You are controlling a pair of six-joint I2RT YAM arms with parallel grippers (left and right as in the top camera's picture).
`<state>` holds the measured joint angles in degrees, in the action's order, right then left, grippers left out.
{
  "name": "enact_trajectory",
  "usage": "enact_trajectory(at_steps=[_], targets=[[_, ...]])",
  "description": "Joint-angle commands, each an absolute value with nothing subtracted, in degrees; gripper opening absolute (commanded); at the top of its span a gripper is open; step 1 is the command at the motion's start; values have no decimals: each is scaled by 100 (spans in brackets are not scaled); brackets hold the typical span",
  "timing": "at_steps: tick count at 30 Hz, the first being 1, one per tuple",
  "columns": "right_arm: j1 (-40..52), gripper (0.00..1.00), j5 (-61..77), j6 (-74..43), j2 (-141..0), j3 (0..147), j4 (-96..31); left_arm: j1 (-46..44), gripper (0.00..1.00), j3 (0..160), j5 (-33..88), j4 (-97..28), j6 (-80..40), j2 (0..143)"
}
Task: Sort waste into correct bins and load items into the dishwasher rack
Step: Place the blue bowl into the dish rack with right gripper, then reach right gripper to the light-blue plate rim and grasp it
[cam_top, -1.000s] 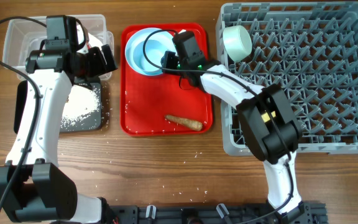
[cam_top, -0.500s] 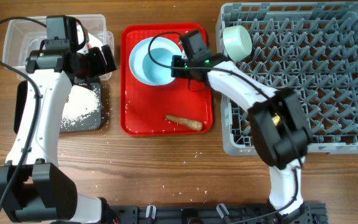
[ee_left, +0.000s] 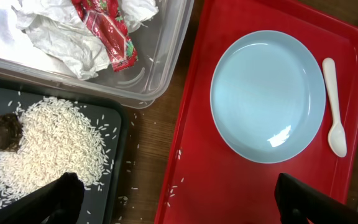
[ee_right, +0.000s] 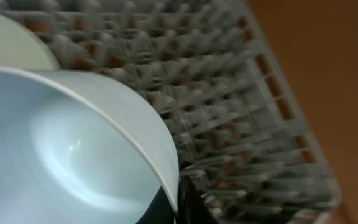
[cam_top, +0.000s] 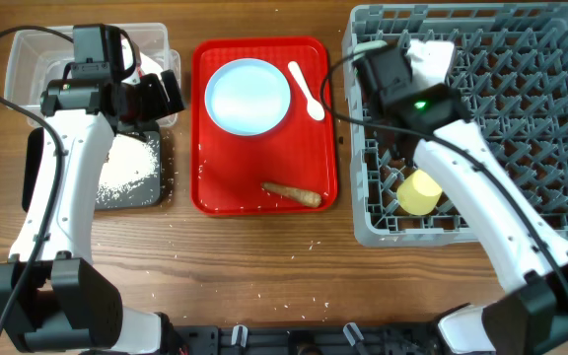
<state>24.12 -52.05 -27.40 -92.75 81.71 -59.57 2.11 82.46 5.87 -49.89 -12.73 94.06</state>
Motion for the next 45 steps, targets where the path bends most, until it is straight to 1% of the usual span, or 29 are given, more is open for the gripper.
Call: enact_trajectory(at_steps=[1,4,7,10,12,16,19,22,25,26,27,28,29,30,31,32,35,37,42,45], targets=[[2436,4,-6884,-2794,-9432,7575,-5848,248,100,8250,655,-4928,-1247,9354],[2436,4,-6943,-1861,-9445,7524,-5358,248,100,8250,655,-4886,-1247,9354],[2436,4,-6941,-976,-9557,7524,-4305,248,100,8250,655,-4866,-1247,9354],[2436,4,-7113,-204,-9963,7524,-3938,248,100,8250,655,-4866,-1247,9354],[2436,4,-7638,-121,-10302,7524,-3922,248,100,8250,655,-4869,-1247,9354],[2502,4,-7601,1,-10744,7524,-3953,248,100,8250,655,-4866,-1247,9354],[2722,4,-7179,5,-10790,7524,-4034,248,100,8250,655,-4866,-1247,9354],[2974,4,-6479,-1,-10790,7524,-4318,248,100,8250,655,-4871,-1247,9354],[3039,4,-6215,-14,-10790,7524,-4510,248,100,8250,655,-4866,-1247,9354],[3044,9,-6141,-16,-10790,7524,-4532,248,100,8250,655,-4866,-1247,9354],[3044,18,-6029,-14,-10790,7524,-4552,248,100,8250,655,-4866,-1247,9354],[3046,24,-5883,-14,-10790,7524,-4571,248,100,8250,655,-4866,-1247,9354],[3065,25,-5725,-12,-10790,7524,-4593,248,100,8250,655,-4866,-1247,9354],[3103,28,-5625,-8,-10790,7524,-4598,248,100,8250,655,-4866,-1247,9354],[3162,41,-5527,1,-10790,7524,-4598,248,100,8250,655,-4864,-1247,9354],[3218,47,-5468,1,-10790,7524,-4598,248,100,8250,655,-4864,-1247,9354],[3424,60,-5384,3,-10790,7524,-4613,248,100,8250,655,-4864,-1247,9354],[3557,66,-5384,3,-10790,7524,-4615,248,100,8250,655,-4864,-1247,9354],[3642,74,-5384,3,-10790,7526,-4641,248,100,8250,655,-4864,-1247,9354],[3642,84,-5389,5,-10787,7535,-4633,248,100,8250,655,-4862,-1247,9354]])
